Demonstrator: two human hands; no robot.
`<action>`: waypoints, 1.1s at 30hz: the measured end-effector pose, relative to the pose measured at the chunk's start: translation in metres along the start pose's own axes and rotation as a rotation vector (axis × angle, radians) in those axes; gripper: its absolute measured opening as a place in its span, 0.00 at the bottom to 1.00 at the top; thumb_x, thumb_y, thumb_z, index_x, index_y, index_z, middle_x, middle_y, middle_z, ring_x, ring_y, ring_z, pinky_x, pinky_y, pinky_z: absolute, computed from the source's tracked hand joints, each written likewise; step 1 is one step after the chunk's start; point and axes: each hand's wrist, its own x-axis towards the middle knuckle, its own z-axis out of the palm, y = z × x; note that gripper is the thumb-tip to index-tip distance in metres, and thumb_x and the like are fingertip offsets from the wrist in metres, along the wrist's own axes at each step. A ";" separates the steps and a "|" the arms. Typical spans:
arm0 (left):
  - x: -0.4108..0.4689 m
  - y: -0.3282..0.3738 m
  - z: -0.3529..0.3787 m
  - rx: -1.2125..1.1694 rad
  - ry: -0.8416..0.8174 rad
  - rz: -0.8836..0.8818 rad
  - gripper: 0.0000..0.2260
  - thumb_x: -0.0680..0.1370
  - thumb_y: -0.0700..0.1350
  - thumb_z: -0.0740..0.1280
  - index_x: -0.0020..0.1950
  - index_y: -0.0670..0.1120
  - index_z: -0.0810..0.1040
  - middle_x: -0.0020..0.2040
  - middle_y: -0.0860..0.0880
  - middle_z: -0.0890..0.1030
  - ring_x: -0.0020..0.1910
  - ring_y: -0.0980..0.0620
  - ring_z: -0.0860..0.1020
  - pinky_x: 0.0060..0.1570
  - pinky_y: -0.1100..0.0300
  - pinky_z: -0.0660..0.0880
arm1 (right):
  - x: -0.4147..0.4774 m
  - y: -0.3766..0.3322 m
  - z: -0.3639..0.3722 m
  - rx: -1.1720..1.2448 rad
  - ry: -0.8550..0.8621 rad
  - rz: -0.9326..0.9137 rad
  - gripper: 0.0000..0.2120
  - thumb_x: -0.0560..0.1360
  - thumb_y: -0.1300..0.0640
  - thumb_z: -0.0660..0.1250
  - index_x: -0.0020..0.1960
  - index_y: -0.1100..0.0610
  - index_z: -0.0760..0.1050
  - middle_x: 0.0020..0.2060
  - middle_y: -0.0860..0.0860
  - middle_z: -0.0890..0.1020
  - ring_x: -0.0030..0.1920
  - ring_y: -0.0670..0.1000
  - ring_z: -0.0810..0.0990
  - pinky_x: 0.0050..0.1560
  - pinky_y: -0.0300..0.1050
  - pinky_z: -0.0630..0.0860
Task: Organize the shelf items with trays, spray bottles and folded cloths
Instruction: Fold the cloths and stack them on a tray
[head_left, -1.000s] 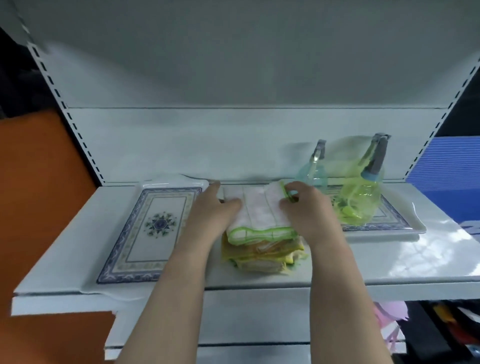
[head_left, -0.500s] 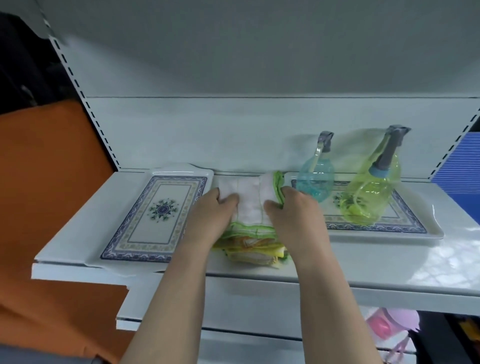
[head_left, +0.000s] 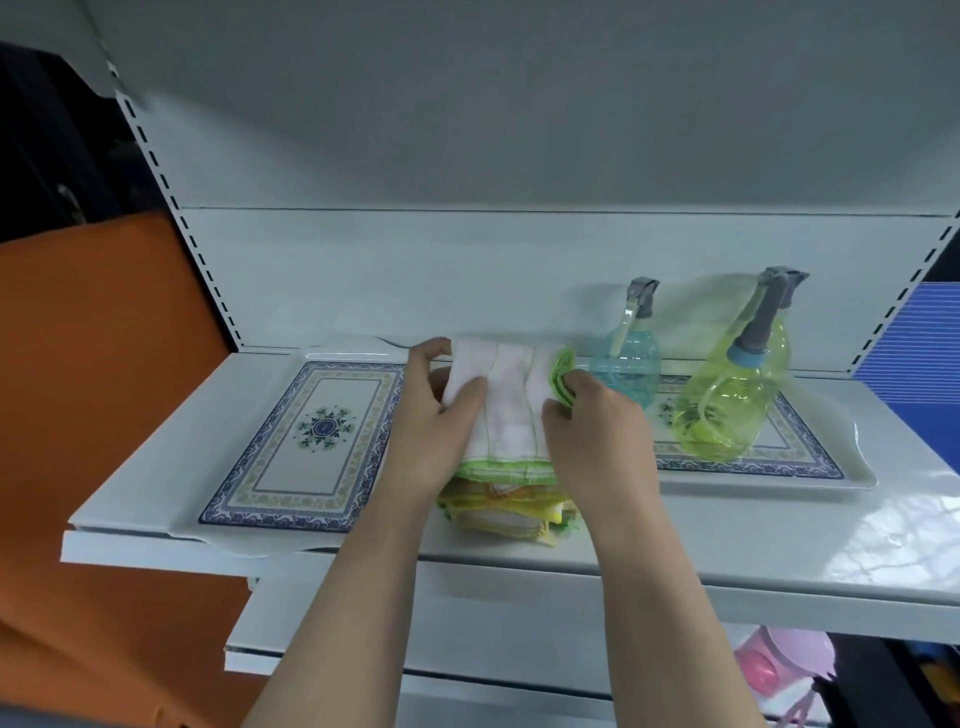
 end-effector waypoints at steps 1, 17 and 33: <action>0.001 0.003 -0.003 -0.094 0.023 0.001 0.18 0.79 0.42 0.67 0.61 0.64 0.70 0.51 0.52 0.82 0.45 0.54 0.80 0.47 0.57 0.77 | 0.002 -0.004 -0.002 0.082 0.006 0.002 0.07 0.76 0.61 0.60 0.41 0.56 0.65 0.28 0.50 0.67 0.35 0.57 0.67 0.36 0.50 0.63; 0.041 0.023 -0.111 -0.692 0.160 -0.141 0.16 0.81 0.36 0.62 0.65 0.52 0.69 0.56 0.41 0.82 0.49 0.44 0.84 0.48 0.44 0.80 | 0.013 -0.097 0.046 1.246 -0.362 0.282 0.30 0.75 0.61 0.73 0.71 0.44 0.66 0.53 0.51 0.86 0.52 0.55 0.86 0.51 0.57 0.82; 0.043 -0.032 -0.242 0.161 -0.276 -0.351 0.15 0.72 0.44 0.70 0.53 0.62 0.77 0.55 0.47 0.82 0.43 0.48 0.81 0.48 0.51 0.78 | -0.027 -0.155 0.133 0.591 -0.135 0.347 0.23 0.76 0.53 0.69 0.70 0.46 0.71 0.61 0.45 0.76 0.59 0.48 0.75 0.57 0.43 0.71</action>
